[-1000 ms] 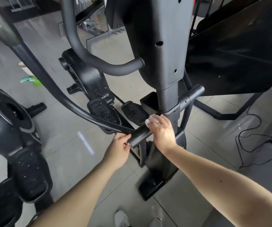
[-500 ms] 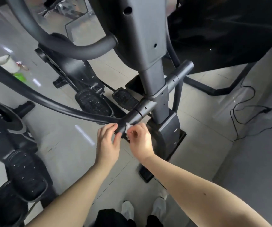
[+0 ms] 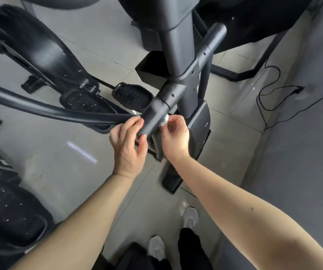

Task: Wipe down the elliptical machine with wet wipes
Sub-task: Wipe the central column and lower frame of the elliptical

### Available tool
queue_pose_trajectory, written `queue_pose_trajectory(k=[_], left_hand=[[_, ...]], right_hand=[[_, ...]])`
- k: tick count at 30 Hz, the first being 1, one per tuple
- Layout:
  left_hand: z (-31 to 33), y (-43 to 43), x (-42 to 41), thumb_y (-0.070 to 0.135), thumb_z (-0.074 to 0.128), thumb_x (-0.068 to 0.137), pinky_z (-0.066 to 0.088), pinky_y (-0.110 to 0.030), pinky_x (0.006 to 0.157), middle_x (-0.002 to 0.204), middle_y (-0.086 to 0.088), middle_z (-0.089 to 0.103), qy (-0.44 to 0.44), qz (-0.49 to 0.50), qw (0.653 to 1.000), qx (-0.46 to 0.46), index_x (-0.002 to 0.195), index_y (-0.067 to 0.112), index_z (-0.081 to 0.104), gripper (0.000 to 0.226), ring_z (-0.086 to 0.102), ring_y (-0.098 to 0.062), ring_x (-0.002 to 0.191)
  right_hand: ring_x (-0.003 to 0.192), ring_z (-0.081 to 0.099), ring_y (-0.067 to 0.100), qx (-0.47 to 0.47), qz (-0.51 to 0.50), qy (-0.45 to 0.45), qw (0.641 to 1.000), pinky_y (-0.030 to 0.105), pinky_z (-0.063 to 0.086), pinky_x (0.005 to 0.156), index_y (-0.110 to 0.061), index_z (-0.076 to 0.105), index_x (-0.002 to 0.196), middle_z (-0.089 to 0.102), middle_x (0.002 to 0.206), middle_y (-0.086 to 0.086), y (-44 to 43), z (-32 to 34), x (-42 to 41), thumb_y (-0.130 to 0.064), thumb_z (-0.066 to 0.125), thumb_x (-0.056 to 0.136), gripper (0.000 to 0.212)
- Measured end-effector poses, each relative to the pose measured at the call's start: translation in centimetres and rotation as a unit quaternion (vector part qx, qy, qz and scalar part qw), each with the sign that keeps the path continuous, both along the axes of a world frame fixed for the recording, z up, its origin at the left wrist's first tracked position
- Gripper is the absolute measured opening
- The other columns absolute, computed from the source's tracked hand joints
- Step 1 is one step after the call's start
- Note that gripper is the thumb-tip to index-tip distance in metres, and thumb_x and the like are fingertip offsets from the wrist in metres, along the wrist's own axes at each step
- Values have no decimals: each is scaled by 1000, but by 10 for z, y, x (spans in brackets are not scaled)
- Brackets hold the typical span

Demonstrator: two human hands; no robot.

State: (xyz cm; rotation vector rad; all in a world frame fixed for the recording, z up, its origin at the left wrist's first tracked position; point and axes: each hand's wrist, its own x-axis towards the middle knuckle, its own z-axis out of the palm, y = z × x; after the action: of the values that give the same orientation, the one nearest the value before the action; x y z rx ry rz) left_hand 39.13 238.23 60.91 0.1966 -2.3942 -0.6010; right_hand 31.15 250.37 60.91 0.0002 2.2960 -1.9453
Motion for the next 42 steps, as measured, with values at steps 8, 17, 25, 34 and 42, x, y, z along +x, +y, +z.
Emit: queue_pose_trajectory(k=[8, 17, 25, 34, 42], left_hand=[[-19, -2, -13, 23, 50, 100, 44, -50, 98, 130, -9, 65, 108, -16, 994, 29, 121, 3, 69, 35, 49, -33, 110], [-37, -7, -28, 27, 54, 96, 45, -47, 88, 111, -3, 69, 240, -2, 971, 1, 110, 8, 73, 30, 52, -27, 102], [-51, -6, -39, 28, 54, 94, 42, -39, 92, 95, 5, 62, 333, 6, 943, 4, 102, 15, 73, 25, 47, -15, 100], [-59, -5, -42, 49, 41, 88, 35, -38, 101, 97, 17, 59, 357, -6, 933, 56, 98, 29, 71, 37, 43, -12, 105], [-127, -9, -32, 15, 58, 99, 44, -32, 99, 127, 2, 51, 457, -51, 885, 72, 127, 12, 62, 28, 55, -24, 110]], right_hand=[[89, 67, 1, 11, -3, 44, 999, 16, 51, 83, -17, 69, 103, 72, 96, -10, -4, -24, 10, -18, 63, 99, 8], [94, 63, 8, -23, 25, 196, 980, 33, 54, 84, -26, 69, 83, 68, 104, -14, 0, -58, 3, -23, 78, 90, 11], [78, 71, 17, -145, 80, 275, 947, 27, 59, 75, -17, 64, 105, 72, 86, 9, 2, -88, -21, -19, 84, 85, 28], [86, 73, 20, -195, 44, 329, 923, 34, 59, 80, -8, 72, 97, 75, 89, 6, 19, -119, -43, -22, 74, 94, 15], [80, 69, 13, -115, 12, 375, 920, 25, 57, 75, -17, 75, 89, 73, 85, 0, -4, -128, -23, -20, 79, 88, 6]])
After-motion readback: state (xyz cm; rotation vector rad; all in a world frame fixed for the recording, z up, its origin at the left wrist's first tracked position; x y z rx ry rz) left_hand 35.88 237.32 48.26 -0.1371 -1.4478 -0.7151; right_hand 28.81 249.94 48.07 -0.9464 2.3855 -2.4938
